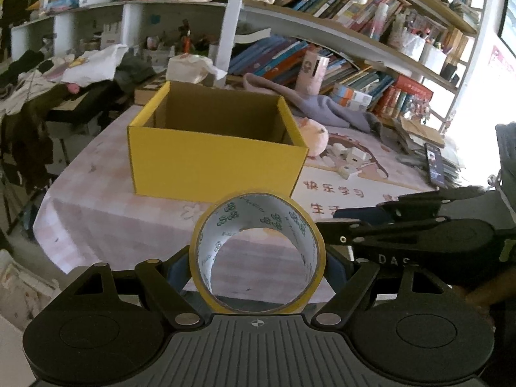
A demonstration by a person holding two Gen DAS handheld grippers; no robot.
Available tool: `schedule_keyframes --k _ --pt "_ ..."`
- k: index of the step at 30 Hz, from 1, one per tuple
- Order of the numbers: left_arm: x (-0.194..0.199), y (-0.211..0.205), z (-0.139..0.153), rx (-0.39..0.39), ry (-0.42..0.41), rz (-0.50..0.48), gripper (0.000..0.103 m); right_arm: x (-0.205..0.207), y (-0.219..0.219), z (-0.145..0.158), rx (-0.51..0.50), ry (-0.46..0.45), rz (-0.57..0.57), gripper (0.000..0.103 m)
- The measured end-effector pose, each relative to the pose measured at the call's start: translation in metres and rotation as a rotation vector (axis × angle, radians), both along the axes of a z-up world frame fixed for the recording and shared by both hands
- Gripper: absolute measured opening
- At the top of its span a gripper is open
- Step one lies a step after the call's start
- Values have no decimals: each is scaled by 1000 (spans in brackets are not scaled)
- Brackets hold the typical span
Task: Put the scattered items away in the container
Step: 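Carry the tape roll and white block over the yellow box with both tools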
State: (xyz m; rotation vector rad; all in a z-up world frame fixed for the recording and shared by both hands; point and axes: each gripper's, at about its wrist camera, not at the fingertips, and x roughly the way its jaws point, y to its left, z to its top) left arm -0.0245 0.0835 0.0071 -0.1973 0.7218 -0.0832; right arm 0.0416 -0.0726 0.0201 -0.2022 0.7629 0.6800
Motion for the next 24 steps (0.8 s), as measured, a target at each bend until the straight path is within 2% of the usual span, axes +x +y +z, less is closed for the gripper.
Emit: schedule_keyframes --k 7,10,24 --pt "9 15 1 13 -2 72 83 15 19 0 13 -15 77 26" --pt "19 18 5 20 -14 84 83 25 24 5 22 -52 94 26" --pt "98 33 36 79 -150 71 83 106 38 40 101 -183 90 25"
